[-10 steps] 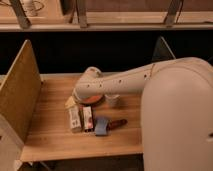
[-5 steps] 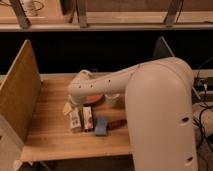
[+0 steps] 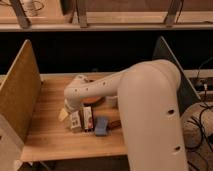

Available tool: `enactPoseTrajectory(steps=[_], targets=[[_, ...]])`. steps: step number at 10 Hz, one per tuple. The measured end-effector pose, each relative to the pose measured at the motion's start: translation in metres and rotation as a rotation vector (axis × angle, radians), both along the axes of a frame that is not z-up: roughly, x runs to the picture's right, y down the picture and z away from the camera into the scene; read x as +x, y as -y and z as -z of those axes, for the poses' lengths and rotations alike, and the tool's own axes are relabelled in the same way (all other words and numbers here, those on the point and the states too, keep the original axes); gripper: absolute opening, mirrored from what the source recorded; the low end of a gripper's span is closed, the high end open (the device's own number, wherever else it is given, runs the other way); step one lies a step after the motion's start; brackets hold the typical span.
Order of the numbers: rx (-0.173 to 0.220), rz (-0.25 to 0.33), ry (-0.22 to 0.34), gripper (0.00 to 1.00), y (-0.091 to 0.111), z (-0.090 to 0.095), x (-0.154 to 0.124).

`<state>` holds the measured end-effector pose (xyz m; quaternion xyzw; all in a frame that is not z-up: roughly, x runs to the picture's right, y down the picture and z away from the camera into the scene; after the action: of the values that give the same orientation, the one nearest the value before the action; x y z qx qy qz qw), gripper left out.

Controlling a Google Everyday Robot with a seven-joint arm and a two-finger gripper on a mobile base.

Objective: Place the bottle in the ceramic bowl

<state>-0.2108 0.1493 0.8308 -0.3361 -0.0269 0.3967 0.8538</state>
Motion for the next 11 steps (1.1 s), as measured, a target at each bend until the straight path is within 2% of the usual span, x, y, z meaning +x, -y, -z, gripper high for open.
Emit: enactPoseTrajectory(steps=[4,9,11], targets=[[-0.057,0.078,0.023,0.8,-0.026,-0.017,-0.028],[-0.109,0.103,0.026,0.79,-0.04,-0.034,-0.04],[-0.098,0.12,0.037,0.61,-0.039,-0.038,-0.045]])
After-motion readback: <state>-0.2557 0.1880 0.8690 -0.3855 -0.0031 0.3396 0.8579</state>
